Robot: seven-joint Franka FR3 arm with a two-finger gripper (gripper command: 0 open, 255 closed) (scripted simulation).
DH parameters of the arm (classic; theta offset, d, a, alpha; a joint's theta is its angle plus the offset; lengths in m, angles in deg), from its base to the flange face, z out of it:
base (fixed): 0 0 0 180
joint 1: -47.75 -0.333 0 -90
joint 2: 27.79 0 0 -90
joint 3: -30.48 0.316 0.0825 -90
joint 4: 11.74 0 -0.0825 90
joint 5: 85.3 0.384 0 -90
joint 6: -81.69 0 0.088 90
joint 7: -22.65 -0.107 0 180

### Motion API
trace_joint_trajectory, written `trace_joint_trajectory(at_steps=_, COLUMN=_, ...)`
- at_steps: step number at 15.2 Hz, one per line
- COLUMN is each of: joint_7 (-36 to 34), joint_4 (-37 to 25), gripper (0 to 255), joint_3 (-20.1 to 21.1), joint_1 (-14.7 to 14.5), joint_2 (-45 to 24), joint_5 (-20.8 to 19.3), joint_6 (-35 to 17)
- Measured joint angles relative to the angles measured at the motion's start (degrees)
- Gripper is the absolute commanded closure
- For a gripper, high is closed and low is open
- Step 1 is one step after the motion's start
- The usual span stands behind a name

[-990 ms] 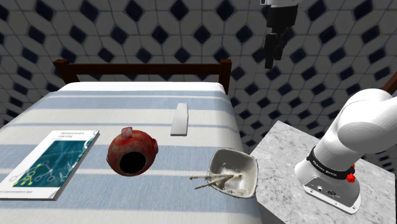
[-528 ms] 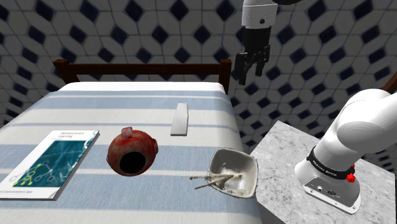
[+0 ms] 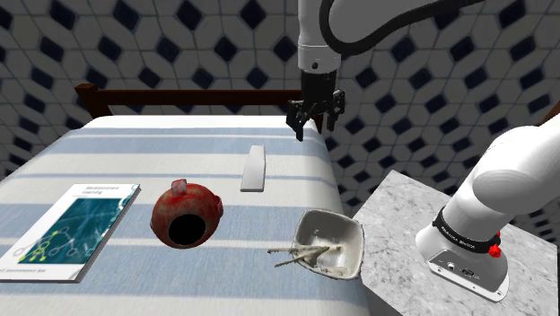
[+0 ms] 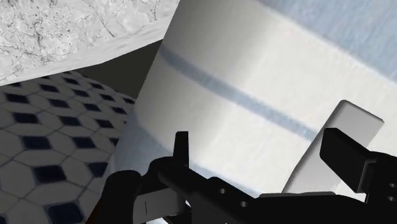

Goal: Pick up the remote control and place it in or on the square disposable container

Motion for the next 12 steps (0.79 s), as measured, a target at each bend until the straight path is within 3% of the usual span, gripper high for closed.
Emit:
trace_joint_trajectory(at_steps=7, joint_7=-18.8, joint_4=-6.6, gripper=0, joint_3=7.4, joint_1=3.0, joint_2=-15.1, joint_5=-5.1, joint_6=-9.7)
trace_joint_trajectory(at_steps=12, joint_7=-33.6, joint_4=-14.3, gripper=0, joint_3=9.5, joint_1=3.3, joint_2=-28.5, joint_5=-13.8, joint_6=-14.4)
